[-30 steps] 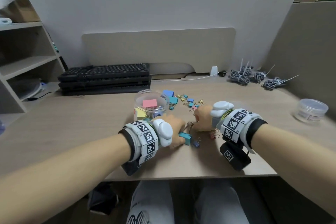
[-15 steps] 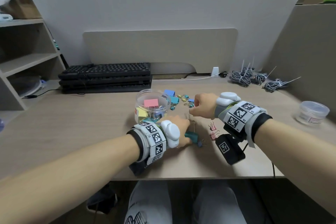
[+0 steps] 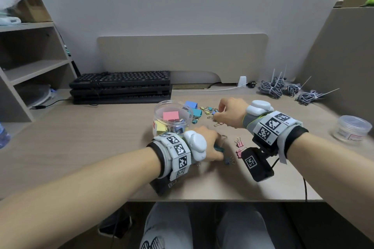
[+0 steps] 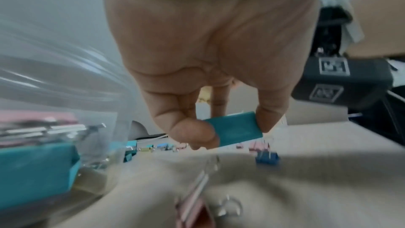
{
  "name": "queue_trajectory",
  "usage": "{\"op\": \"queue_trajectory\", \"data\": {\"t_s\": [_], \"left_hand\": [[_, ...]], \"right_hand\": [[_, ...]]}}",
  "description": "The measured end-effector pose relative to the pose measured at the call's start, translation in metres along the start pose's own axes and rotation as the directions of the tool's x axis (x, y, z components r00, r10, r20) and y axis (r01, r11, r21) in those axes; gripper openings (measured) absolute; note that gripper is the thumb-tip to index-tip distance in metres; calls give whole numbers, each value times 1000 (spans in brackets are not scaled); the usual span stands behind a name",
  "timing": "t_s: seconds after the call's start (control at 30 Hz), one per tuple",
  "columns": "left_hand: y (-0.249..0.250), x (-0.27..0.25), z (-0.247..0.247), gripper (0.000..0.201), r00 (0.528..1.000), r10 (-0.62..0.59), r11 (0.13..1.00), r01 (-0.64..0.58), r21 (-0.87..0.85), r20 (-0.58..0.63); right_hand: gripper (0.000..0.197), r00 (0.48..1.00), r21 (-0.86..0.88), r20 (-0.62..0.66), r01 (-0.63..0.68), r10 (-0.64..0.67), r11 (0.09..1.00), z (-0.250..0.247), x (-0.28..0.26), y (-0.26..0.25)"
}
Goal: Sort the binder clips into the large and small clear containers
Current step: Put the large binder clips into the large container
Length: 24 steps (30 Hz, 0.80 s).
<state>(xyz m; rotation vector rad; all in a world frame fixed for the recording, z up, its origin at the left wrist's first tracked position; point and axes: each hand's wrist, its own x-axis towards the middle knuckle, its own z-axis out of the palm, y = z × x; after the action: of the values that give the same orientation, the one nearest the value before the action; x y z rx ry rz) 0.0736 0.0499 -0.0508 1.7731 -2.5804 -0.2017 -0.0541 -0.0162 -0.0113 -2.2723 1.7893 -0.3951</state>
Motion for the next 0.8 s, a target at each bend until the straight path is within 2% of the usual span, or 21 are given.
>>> {"op": "queue_trajectory", "data": {"t_s": [0.1, 0.17, 0.23, 0.33, 0.43, 0.5, 0.6, 0.7, 0.8], "left_hand": [[-20, -15, -28, 27, 999, -8, 994, 3, -108, -53], [-39, -23, -49, 33, 994, -36, 990, 22, -136, -99], [-61, -31, -70, 36, 983, -101, 985, 76, -157, -153], [-90, -40, -95, 22, 945, -221, 964, 175, -199, -240], [-111, -38, -101, 23, 907, -284, 944, 208, -256, -310], [-118, -33, -97, 29, 910, -282, 948, 216, -231, -304], [-126, -26, -88, 36, 946, -248, 967, 230, -109, -209], [-130, -20, -80, 34, 962, -227, 974, 227, -19, -151], [-134, -17, -71, 34, 965, -224, 975, 222, -25, -136]], "right_hand": [[26, 1000, 50, -2, 2, -2, 999, -5, 2, -5], [27, 1000, 75, -1, 1, -1, 997, -8, 4, -8], [31, 1000, 82, -22, 7, -5, 997, -8, 5, -14], [32, 999, 121, -29, 31, -28, 992, -6, 8, -25], [26, 998, 143, -41, 58, -52, 988, -4, 10, -36], [23, 995, 144, -62, 84, -76, 986, -2, 13, -42], [22, 989, 141, -71, 135, -126, 981, -2, 15, -52], [25, 981, 149, -82, 185, -175, 971, -1, 16, -60], [26, 972, 157, -86, 231, -219, 960, 4, 18, -68]]}}
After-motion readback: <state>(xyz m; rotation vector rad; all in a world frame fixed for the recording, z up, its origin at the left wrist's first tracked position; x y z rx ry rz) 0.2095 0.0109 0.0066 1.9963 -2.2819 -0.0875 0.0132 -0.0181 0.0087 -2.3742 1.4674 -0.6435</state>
